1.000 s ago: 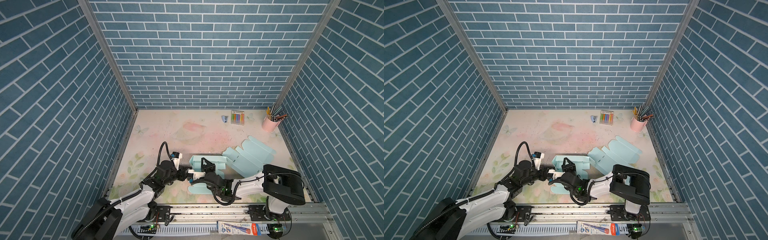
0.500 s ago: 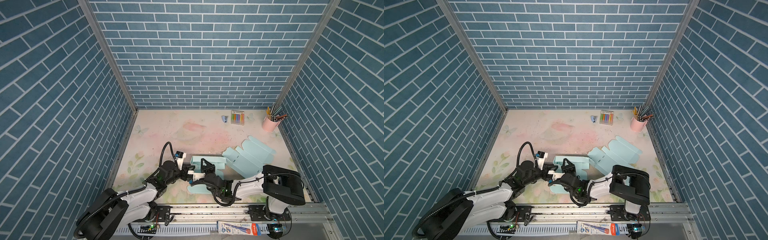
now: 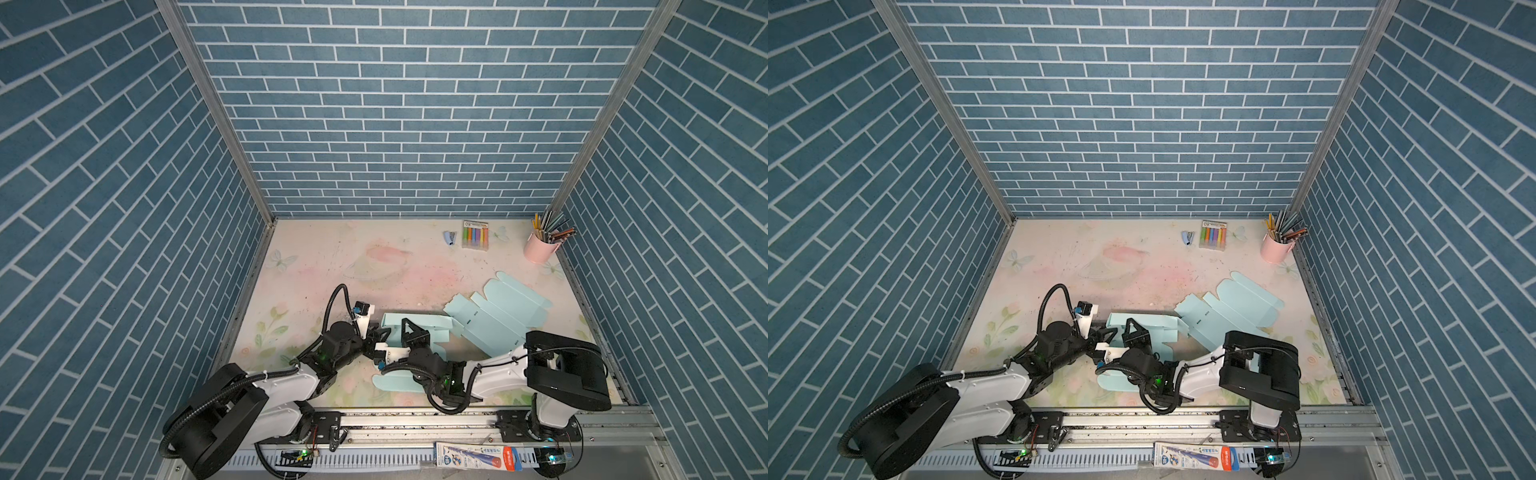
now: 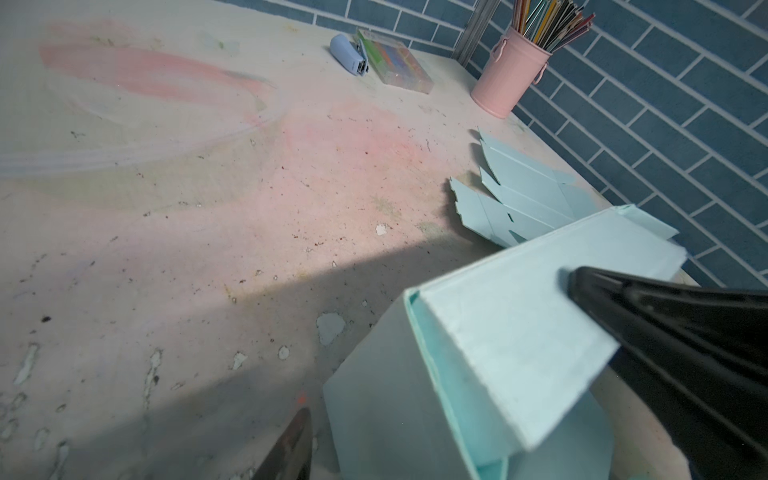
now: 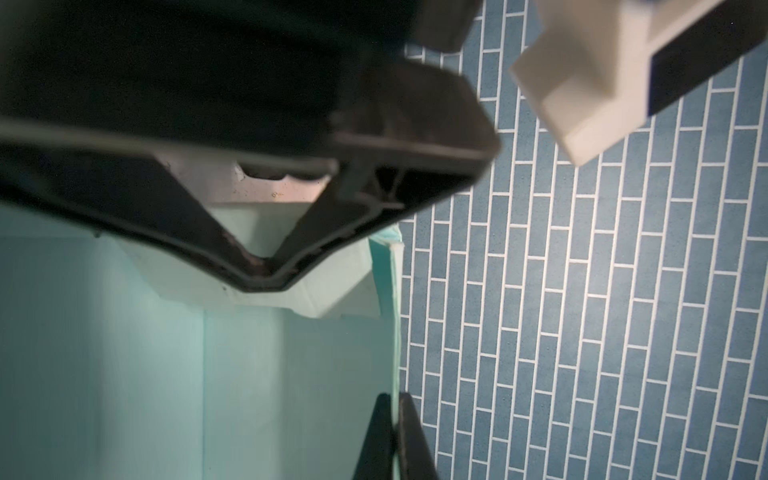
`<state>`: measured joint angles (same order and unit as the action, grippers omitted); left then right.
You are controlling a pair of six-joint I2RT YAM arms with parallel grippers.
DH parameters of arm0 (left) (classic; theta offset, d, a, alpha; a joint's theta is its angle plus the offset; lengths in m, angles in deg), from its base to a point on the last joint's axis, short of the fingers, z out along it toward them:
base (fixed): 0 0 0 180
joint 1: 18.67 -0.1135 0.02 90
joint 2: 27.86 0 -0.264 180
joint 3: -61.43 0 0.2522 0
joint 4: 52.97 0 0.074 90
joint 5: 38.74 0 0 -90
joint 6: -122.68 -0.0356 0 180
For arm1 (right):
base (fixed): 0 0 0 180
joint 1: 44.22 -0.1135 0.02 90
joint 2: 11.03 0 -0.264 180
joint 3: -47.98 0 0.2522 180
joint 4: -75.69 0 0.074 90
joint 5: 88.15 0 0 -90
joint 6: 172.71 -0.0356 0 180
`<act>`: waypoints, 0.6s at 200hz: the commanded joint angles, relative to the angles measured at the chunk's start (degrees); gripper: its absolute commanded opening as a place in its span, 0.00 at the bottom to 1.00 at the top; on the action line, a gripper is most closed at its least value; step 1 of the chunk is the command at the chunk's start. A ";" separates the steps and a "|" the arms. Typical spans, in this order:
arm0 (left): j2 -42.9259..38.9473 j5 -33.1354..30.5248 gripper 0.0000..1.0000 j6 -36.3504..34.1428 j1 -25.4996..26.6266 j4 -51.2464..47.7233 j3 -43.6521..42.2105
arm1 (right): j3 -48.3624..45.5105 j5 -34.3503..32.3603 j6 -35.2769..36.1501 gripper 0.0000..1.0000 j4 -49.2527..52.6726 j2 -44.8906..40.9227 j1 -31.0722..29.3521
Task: Fold the paper box
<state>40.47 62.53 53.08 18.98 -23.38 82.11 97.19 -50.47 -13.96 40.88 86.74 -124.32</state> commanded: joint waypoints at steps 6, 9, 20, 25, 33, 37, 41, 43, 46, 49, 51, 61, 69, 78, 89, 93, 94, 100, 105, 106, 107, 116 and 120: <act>1.69 2.25 0.45 -1.83 0.52 8.78 0.68 | 0.47 2.76 -3.47 0.00 4.49 -2.16 -0.77; 1.98 2.27 0.43 -1.91 0.56 8.62 0.90 | 0.61 2.94 -3.87 0.00 5.17 -2.43 -0.76; 2.83 2.14 0.38 -1.93 0.81 8.34 1.34 | 0.87 3.25 -4.64 0.01 6.37 -2.84 -0.72; 2.94 1.90 0.34 -1.97 0.98 8.28 1.43 | 0.90 3.22 -4.68 0.01 6.55 -2.83 -0.68; 2.80 1.39 0.29 -1.99 1.22 7.82 1.52 | 0.95 3.11 -4.59 0.01 6.54 -2.73 -0.68; 2.54 1.00 0.28 -1.99 1.25 7.48 1.52 | 0.95 3.05 -4.51 0.01 6.56 -2.55 -0.68; 2.25 0.50 0.26 -1.95 1.47 7.03 1.51 | 1.06 2.94 -4.50 0.01 6.52 -2.43 -0.65; 2.07 0.29 0.25 -1.95 1.51 6.79 1.52 | 1.06 2.93 -4.50 0.01 6.51 -2.35 -0.67; 1.86 -0.13 0.24 -2.06 1.62 6.49 1.52 | 1.06 2.92 -4.50 0.01 6.50 -2.27 -0.68; 1.57 -0.56 0.22 -2.12 1.70 6.10 1.52 | 1.11 2.88 -4.50 0.01 6.44 -2.25 -0.68; 1.37 -0.88 0.22 -2.17 1.72 5.90 1.50 | 1.12 2.85 -4.55 0.01 6.33 -2.16 -0.68; 0.74 -2.25 0.18 -2.45 2.05 4.66 1.43 | 1.15 2.81 -4.80 0.01 6.31 -2.09 -0.68; 0.28 -3.03 0.15 -2.70 2.36 3.90 1.43 | 1.20 2.83 -5.07 0.01 6.37 -2.15 -0.68; 0.05 -3.60 0.13 -2.94 2.46 3.31 1.52 | 1.53 2.83 -5.71 0.06 6.53 -2.37 -0.68; 0.04 -4.22 0.12 -3.16 2.51 3.17 1.59 | 2.41 2.91 -7.52 0.12 8.11 -2.95 -0.89; 0.08 -4.39 0.11 -3.30 2.44 3.19 1.65 | 2.79 3.00 -8.55 0.14 9.14 -3.42 -1.00; 0.11 -4.40 0.11 -3.33 2.39 3.17 1.67 | 2.92 3.05 -8.81 0.14 9.39 -3.49 -1.02; 0.27 -4.56 0.11 -3.58 2.47 3.13 1.85 | 3.75 3.46 -11.18 0.19 11.23 -4.42 -1.24; 0.38 -4.57 0.11 -3.75 2.51 3.06 1.99 | 4.44 4.24 -13.90 0.24 13.98 -5.47 -1.54; 0.39 -4.58 0.11 -3.81 2.56 3.01 2.02 | 4.67 4.50 -14.48 0.25 14.62 -5.74 -1.59; 0.44 -4.54 0.11 -3.80 2.49 2.99 2.03 | 4.83 4.77 -15.33 0.26 15.30 -6.01 -1.66; 0.39 -4.69 0.10 -4.05 2.60 2.89 2.21 | 6.93 8.43 -22.98 0.34 24.00 -8.49 -1.82; 0.25 -4.88 0.10 -4.07 2.69 2.89 2.14 | 7.98 10.56 -26.58 0.38 28.16 -9.61 -1.82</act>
<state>41.52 59.38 49.87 21.01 -22.20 82.46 100.07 -46.66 -23.75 51.91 83.62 -125.37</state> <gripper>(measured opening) 0.110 0.294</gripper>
